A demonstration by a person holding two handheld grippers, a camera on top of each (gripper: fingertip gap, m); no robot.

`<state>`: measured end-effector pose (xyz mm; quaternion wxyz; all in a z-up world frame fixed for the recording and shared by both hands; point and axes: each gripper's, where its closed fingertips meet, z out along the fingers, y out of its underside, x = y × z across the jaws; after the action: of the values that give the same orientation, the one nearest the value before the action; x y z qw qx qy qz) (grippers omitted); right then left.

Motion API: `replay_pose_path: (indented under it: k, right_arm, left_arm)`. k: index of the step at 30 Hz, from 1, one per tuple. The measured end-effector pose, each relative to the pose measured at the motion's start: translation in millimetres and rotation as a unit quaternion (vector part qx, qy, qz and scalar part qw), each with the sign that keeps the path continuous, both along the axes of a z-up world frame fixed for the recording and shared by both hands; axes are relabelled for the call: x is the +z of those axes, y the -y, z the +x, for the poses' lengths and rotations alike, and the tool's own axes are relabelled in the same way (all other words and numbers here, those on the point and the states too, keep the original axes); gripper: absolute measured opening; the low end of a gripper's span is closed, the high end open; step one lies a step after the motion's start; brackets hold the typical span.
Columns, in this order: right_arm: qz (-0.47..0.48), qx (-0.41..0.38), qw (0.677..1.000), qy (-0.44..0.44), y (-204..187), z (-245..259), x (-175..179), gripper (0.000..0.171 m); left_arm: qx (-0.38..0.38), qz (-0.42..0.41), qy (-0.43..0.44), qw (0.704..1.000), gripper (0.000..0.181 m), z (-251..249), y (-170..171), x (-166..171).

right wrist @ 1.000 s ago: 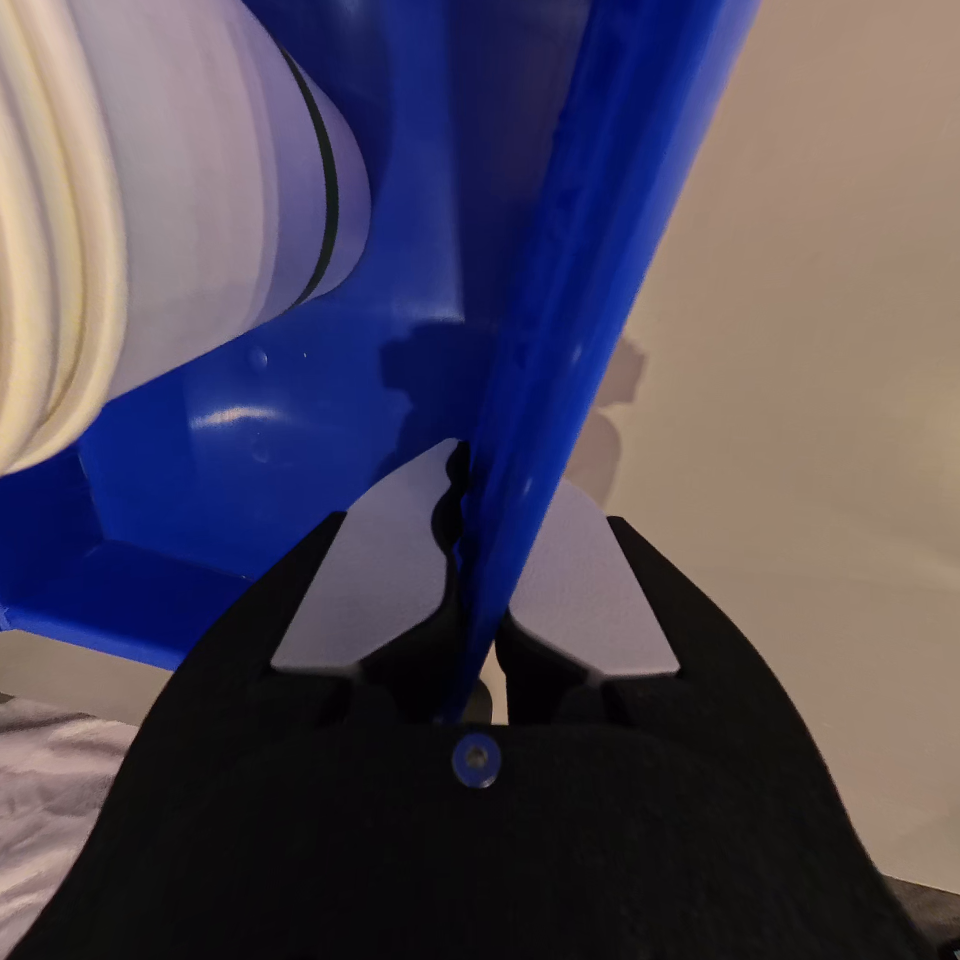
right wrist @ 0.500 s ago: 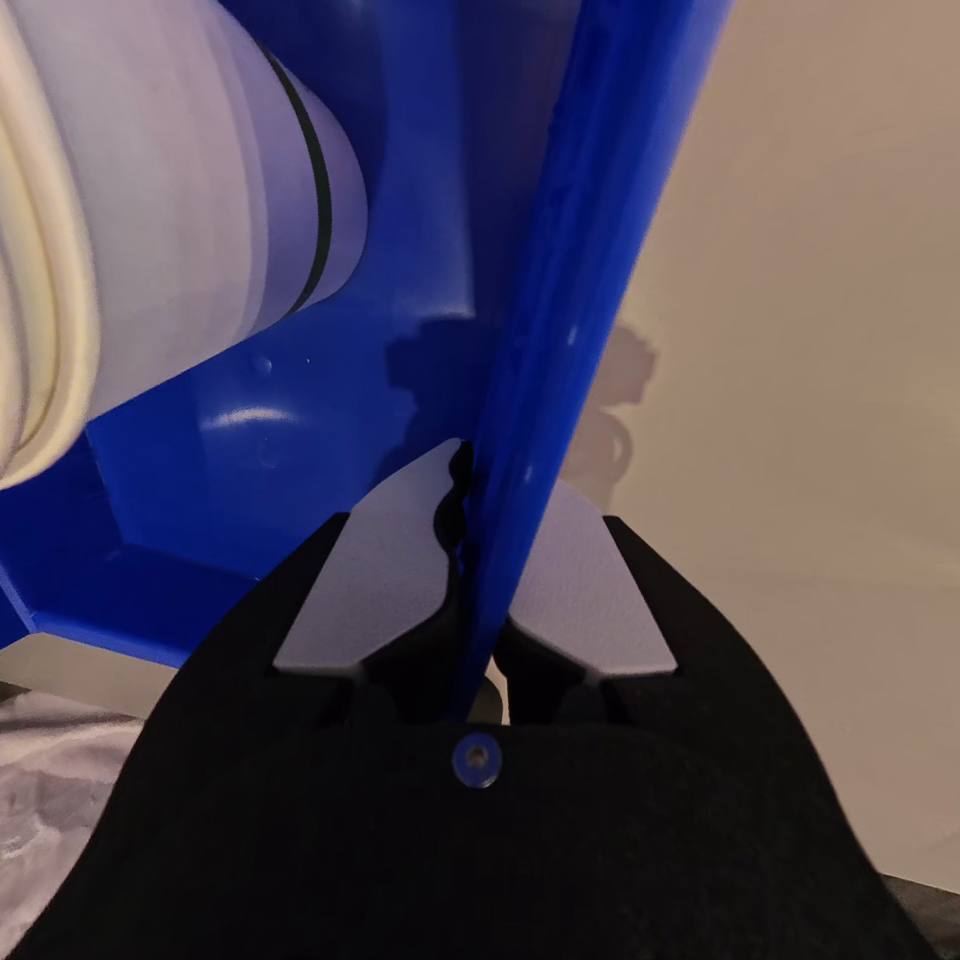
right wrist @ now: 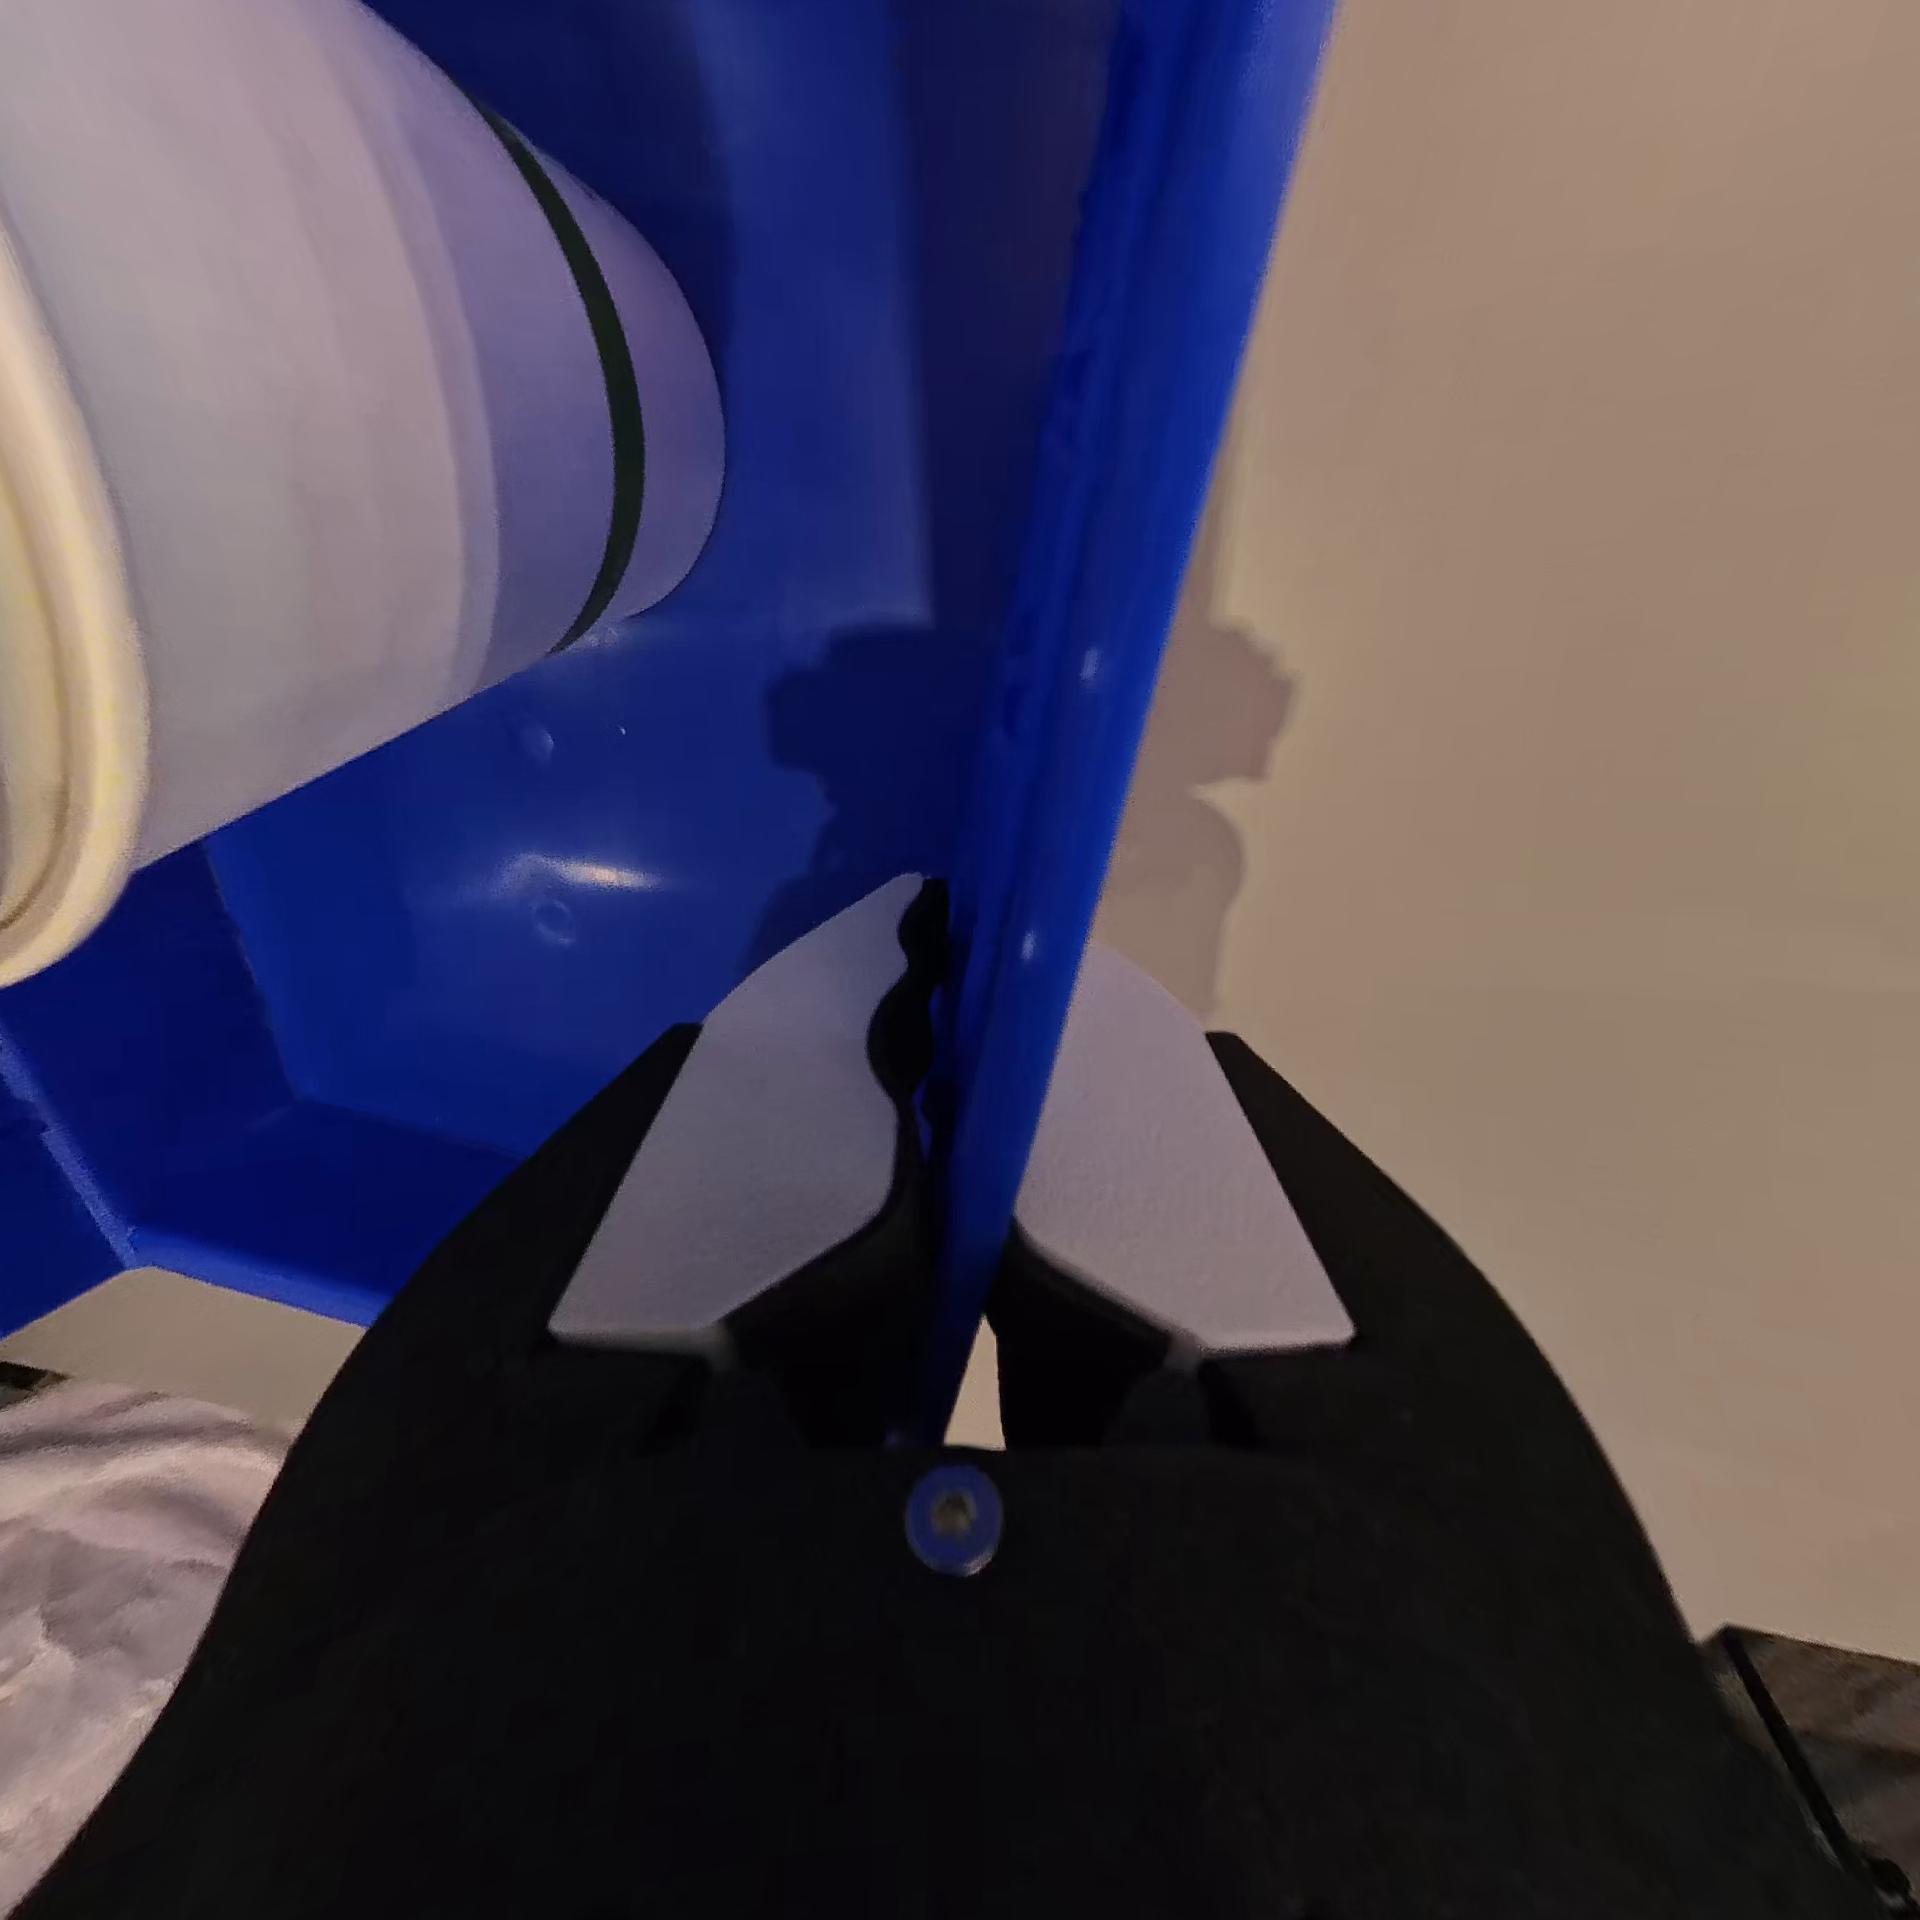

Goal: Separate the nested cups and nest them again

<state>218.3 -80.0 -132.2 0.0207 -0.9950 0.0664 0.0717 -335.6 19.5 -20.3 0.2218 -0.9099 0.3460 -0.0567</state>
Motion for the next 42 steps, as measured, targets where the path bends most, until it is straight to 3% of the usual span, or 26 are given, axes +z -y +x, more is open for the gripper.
replay_pose_path:
  k: [7, 14, 19, 24, 28, 33, 42]
  right_arm:
    - [-0.017, -0.008, 0.999, -0.030, 13.1, 7.7, 29.6, 0.005]
    - [-0.001, 0.018, 1.000, -0.021, -4.4, -10.4, 102.8, 0.005]
    - [0.015, 0.089, 0.996, -0.002, -36.7, -65.0, 163.3, 0.005]
    - [0.031, 0.189, 0.981, -0.008, -72.7, -163.1, 200.0, 0.005]
    - [0.025, 0.276, 0.960, -0.035, -100.5, -263.0, 199.1, 0.005]
    - [0.024, 0.370, 0.926, -0.074, -134.1, -391.8, 173.7, 0.005]
    - [0.013, 0.421, 0.902, -0.095, -176.2, -547.3, 114.2, 0.005]
  left_arm:
    - [0.011, 0.002, 0.017, 1.000, 0.047, -11.2, -2.0, 4.9]
    - [0.036, 0.031, 0.042, 0.998, 0.045, -31.7, 3.8, 25.9]
    - [0.062, 0.075, 0.065, 0.993, 0.043, -53.9, 17.3, 51.0]
    - [0.085, 0.114, 0.074, 0.987, 0.042, -76.9, 33.5, 70.2]
    - [0.117, 0.136, 0.071, 0.981, 0.042, -100.3, 47.2, 79.0]
    - [0.181, 0.156, 0.078, 0.968, 0.041, -132.1, 59.2, 87.2]
    - [0.273, 0.183, 0.098, 0.939, 0.045, -184.7, 76.2, 93.6]
